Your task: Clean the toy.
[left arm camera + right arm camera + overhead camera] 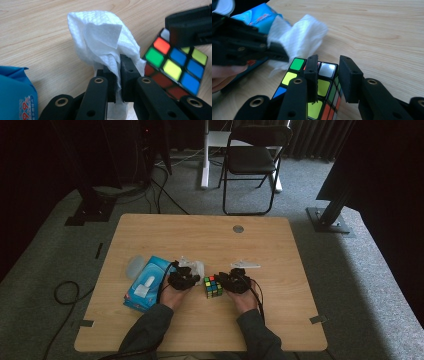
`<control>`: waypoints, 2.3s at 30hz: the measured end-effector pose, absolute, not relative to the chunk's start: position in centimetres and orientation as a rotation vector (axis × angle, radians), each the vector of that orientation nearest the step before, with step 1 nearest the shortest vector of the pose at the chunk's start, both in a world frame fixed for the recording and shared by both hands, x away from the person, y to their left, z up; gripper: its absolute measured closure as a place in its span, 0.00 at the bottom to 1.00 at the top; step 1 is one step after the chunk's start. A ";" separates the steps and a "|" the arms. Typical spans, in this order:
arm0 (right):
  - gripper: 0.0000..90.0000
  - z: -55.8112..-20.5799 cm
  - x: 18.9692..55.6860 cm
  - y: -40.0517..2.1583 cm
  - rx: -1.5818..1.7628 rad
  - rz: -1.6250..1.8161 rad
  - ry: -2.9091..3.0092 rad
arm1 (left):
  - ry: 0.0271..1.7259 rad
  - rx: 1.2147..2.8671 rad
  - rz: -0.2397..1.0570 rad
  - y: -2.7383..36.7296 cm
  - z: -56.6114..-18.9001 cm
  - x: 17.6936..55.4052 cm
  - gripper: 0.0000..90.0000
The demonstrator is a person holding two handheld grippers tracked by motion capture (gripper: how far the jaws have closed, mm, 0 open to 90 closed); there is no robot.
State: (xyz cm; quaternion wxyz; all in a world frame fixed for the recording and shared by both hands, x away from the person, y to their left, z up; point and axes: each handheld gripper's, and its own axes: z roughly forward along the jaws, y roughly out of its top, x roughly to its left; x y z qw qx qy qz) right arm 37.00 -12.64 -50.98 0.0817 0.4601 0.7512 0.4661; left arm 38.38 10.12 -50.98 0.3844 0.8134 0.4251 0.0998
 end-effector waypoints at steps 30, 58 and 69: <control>0.67 -50.1 36.2 -13.6 1.419 1.289 2.200 | 1.029 2.070 0.238 9.1 -51.1 36.6 0.94; 0.76 -50.7 36.9 -13.3 1.439 1.329 2.178 | 1.004 2.077 0.232 8.4 -50.5 36.9 0.95; 0.77 -50.8 36.8 -13.3 1.445 1.334 2.163 | 1.023 2.130 0.225 8.2 -51.6 37.3 0.96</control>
